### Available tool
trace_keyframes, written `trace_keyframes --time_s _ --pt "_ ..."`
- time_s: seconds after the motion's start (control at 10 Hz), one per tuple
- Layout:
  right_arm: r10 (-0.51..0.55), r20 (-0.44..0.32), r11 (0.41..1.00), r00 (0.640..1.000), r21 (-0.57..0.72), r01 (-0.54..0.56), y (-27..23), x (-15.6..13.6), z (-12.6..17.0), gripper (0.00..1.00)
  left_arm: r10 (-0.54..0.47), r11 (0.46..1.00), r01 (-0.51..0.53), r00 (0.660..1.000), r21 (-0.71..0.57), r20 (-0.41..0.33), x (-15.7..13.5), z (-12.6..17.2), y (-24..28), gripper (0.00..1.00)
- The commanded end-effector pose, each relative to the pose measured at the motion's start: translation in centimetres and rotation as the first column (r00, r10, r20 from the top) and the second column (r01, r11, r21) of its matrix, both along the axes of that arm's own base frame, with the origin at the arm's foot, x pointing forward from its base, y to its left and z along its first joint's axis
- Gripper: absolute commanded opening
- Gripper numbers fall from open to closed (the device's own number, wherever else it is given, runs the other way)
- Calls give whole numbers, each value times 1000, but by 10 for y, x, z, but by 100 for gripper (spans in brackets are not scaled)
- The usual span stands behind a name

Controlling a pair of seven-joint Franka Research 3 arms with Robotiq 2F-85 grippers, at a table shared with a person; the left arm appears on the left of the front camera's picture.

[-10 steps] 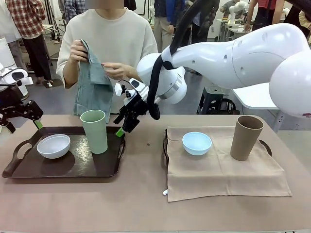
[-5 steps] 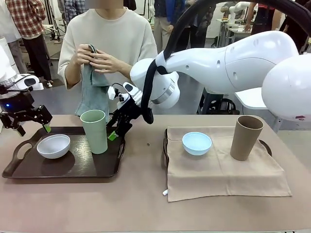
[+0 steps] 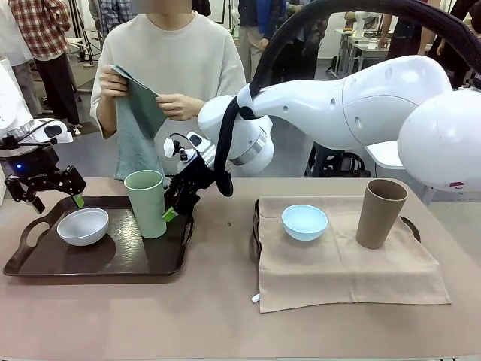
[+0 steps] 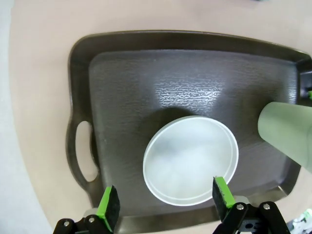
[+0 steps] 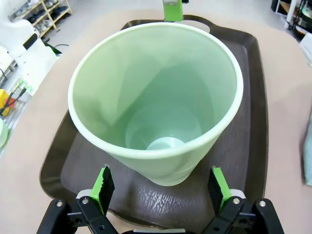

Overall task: Set up a tray with a mat and arrange the tableware.
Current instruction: Pick up the Picnic Bowl and Reusable plastic cup from the Handle tray in front of the human's position and hold them in the air.

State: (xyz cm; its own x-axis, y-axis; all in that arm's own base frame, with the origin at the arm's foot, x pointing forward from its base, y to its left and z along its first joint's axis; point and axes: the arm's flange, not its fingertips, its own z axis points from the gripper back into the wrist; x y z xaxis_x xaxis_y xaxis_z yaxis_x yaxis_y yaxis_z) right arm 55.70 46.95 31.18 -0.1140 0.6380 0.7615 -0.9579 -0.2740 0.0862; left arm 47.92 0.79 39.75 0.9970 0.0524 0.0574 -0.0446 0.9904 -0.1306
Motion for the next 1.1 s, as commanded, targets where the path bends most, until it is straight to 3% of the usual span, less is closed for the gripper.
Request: trace_keyframes --time_s 0.0,0.2,0.4,0.5,0.8,1.0 --pt "17 16 1000 1000 -1 -17 0 -2 -1 100 -6 1000 6 1000 2 -3 0 0 0 100" --pt "4 3 1000 1000 -2 -4 0 0 0 100 0 1000 0 1000 0 0 0 0 0 100" --pt "-154 -29 988 988 24 155 9 9 -9 100 35 999 -35 999 12 0 11 -7 2 100" --pt "-184 -33 982 982 35 185 9 9 -10 100 41 999 -41 999 19 8 11 -9 3 100" --pt "-194 -78 978 978 63 199 14 6 -17 100 -8 1000 7 998 19 56 15 -15 5 100" --pt "-167 -75 983 983 67 172 17 -1 -20 100 13 999 -14 999 32 37 19 -20 8 100"
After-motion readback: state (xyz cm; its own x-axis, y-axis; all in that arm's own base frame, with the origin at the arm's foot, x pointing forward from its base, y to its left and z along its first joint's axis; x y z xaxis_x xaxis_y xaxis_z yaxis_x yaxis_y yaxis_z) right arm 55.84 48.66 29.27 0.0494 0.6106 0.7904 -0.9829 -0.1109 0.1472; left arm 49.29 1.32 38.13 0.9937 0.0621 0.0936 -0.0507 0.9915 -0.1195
